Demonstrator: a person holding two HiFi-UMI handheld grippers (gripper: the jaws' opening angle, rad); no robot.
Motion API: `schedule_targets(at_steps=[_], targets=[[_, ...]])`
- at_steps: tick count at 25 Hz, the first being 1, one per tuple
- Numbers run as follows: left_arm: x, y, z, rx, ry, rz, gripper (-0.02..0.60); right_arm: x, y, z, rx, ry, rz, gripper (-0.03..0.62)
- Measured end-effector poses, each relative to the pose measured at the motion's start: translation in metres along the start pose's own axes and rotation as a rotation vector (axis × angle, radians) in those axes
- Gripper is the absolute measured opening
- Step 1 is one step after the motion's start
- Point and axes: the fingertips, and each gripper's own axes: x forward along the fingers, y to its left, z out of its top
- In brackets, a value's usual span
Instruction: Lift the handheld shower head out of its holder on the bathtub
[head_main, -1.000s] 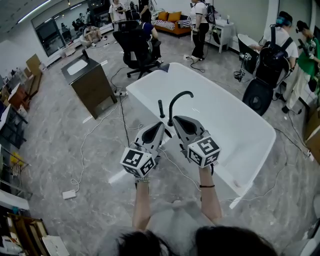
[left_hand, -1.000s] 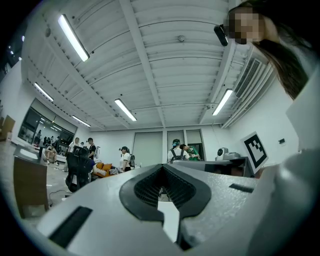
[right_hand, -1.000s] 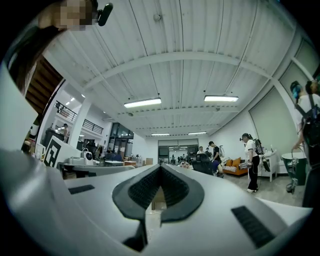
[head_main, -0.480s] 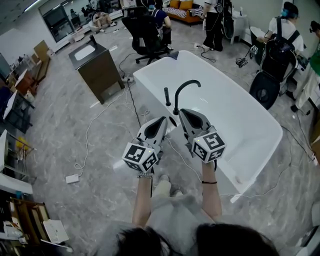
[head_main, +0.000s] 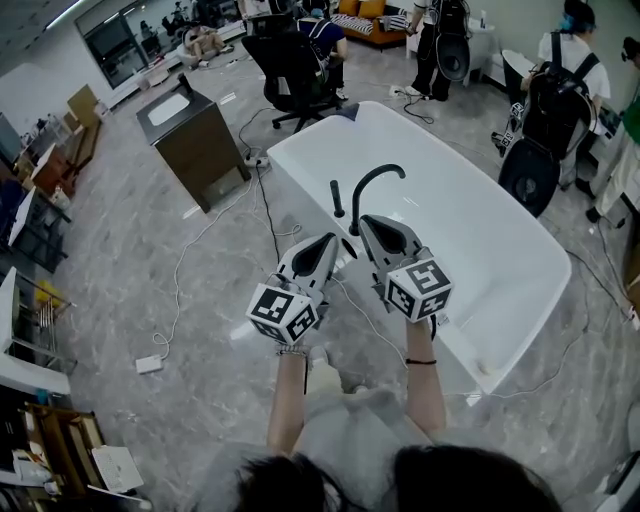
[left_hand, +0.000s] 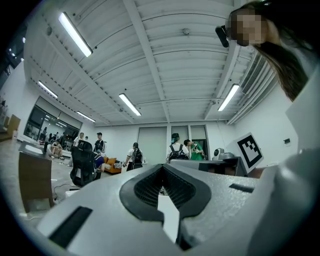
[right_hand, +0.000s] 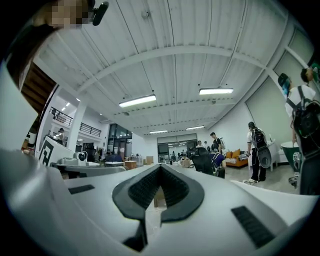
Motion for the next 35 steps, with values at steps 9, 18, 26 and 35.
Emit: schedule_targets(at_steps=[9,18,26,35], targets=[[0.022,0.049,-0.010,-0.013,0.019,0.003,0.005,0.040,-0.025,-0.014,0.011,0.017,-0.022,0.000],[0.047,0.099,-0.009,-0.016,0.034,-0.037,0.005,0.089,-0.038,-0.016,0.029,-0.001,-0.034,0.000],[0.057,0.148,-0.008,-0.032,0.033,-0.069,0.005,0.132,-0.042,-0.024,0.029,0.006,-0.072,0.000],[0.067,0.183,-0.014,-0.059,0.049,-0.136,0.005,0.166,-0.052,-0.031,0.028,0.014,-0.160,0.000]])
